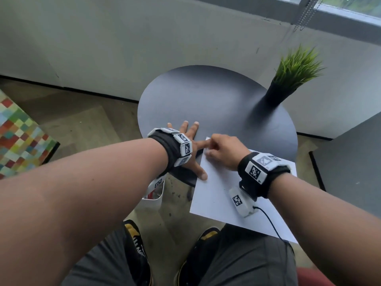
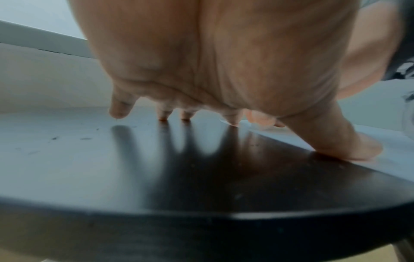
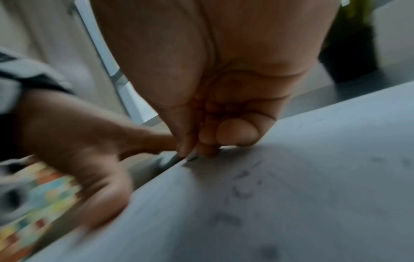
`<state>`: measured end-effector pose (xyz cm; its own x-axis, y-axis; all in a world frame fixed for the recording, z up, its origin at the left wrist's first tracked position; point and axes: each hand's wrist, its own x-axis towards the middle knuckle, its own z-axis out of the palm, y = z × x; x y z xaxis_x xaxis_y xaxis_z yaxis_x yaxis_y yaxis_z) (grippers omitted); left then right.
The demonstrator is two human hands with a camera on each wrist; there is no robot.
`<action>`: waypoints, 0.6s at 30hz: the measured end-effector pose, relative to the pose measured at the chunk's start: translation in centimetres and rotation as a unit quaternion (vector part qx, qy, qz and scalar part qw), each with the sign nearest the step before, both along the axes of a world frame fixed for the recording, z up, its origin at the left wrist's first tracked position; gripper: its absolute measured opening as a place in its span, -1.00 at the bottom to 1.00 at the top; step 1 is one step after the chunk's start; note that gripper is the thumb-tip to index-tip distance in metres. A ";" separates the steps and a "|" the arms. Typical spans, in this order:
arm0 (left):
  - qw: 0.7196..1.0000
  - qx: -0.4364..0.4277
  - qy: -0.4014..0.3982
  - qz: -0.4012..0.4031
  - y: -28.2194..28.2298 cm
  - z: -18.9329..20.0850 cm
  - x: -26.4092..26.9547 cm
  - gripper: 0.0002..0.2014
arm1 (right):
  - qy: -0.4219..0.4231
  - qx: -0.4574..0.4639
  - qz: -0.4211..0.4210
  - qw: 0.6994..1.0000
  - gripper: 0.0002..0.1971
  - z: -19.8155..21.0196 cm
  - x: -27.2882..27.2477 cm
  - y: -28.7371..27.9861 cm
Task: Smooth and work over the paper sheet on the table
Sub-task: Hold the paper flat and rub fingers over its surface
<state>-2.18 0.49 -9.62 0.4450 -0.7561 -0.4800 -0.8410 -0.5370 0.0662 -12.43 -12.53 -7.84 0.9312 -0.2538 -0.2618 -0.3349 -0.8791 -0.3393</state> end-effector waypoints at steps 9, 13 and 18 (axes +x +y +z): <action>1.000 0.002 -0.009 0.000 0.1 0.0 -0.3 0.29 | -0.014 -0.047 -0.066 0.997 -0.89 0.2 0.4 -1.0; 1.000 0.002 0.002 -0.002 0.2 0.0 -0.1 0.30 | 0.056 0.017 0.106 0.993 -0.94 0.5 -0.6 1.4; 1.000 0.009 -0.014 -0.005 0.1 0.3 -0.4 0.31 | 0.002 -0.045 -0.049 0.998 -0.89 0.5 0.6 -0.8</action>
<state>-2.61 0.62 -9.35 0.4510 -0.7515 -0.4814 -0.8473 -0.5300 0.0336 -11.79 -13.33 -7.38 0.8995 -0.3662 -0.2382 -0.4222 -0.8690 -0.2582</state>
